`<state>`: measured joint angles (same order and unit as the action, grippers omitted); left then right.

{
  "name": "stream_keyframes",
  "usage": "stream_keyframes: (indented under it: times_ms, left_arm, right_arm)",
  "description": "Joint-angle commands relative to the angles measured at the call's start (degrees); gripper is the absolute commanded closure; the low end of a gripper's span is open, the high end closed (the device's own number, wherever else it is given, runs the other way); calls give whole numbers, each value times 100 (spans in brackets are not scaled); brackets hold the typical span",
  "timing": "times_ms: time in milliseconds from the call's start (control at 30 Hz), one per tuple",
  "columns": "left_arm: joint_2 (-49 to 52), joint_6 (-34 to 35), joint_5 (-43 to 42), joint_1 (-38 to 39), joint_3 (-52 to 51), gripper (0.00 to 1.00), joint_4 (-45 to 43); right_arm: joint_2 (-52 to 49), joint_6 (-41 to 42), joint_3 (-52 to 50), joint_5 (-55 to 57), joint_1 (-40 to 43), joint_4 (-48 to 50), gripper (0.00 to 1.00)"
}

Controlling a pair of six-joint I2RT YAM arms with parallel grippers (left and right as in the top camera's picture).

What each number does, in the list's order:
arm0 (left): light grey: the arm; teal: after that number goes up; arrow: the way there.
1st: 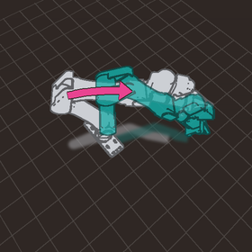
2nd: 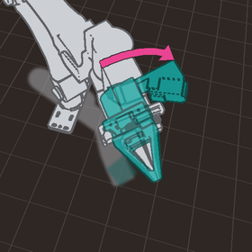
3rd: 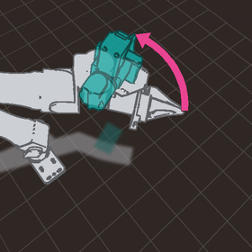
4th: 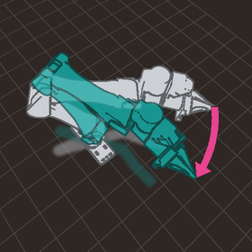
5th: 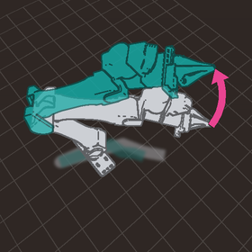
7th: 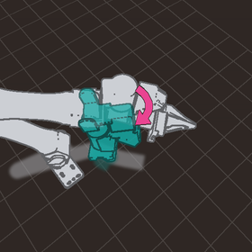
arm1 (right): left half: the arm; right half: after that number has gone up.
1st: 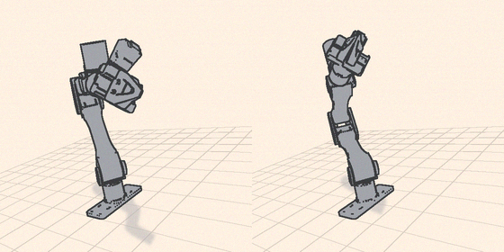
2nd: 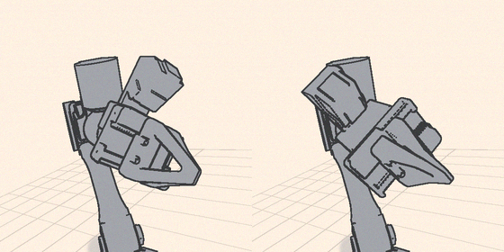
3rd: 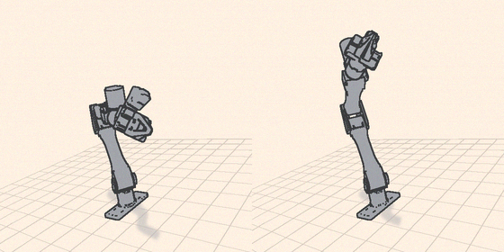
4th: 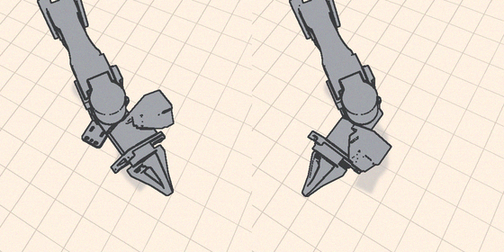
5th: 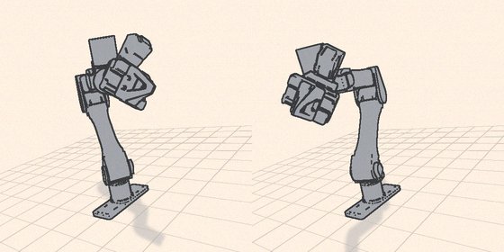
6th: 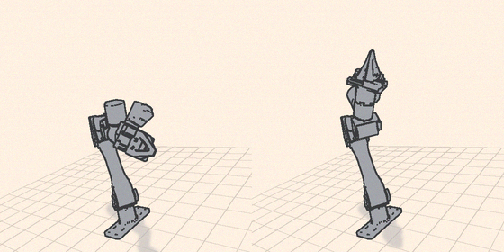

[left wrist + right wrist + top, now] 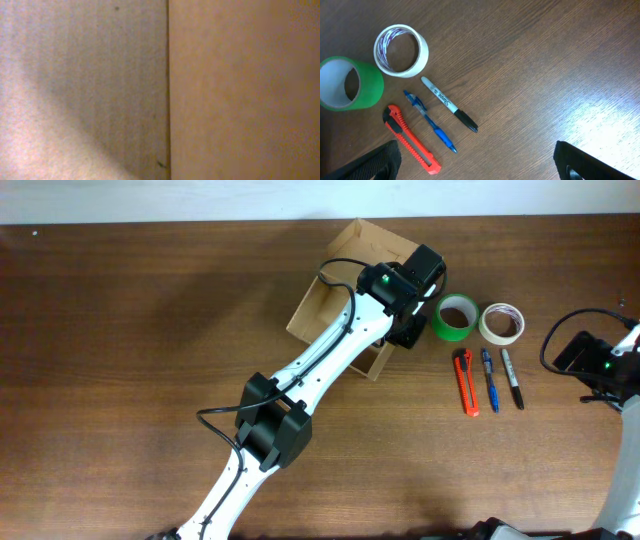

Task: Pack container
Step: 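Drag the box rightward to table center with the left gripper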

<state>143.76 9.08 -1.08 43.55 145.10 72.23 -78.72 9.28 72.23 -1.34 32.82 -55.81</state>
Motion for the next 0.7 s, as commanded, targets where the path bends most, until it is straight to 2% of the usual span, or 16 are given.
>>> stream_keyframes:
  times_ms: [0,200,300,367,433,533,667]
  left_arm:
    - [125,-256,-20,-4,90,99,-24]
    - [328,-258,-22,-4,90,98,68]
    - [365,-258,-17,-4,90,95,83]
    - [365,-258,2,-9,90,83,55]
    - [365,-258,2,-9,90,63,44]
    - [365,-258,2,-9,96,47,42]
    - [365,-321,111,-9,195,40,83]
  right_arm:
    - [-42,70,107,48,20,-17,0]
    - [-42,68,107,48,20,-15,1]
    - [-42,68,107,48,20,-15,1]
    - [-42,70,107,48,20,-15,1]
    - [-42,68,107,48,20,-15,1]
    - [-42,68,107,48,20,-15,1]
    - [-42,70,107,46,20,-15,1]
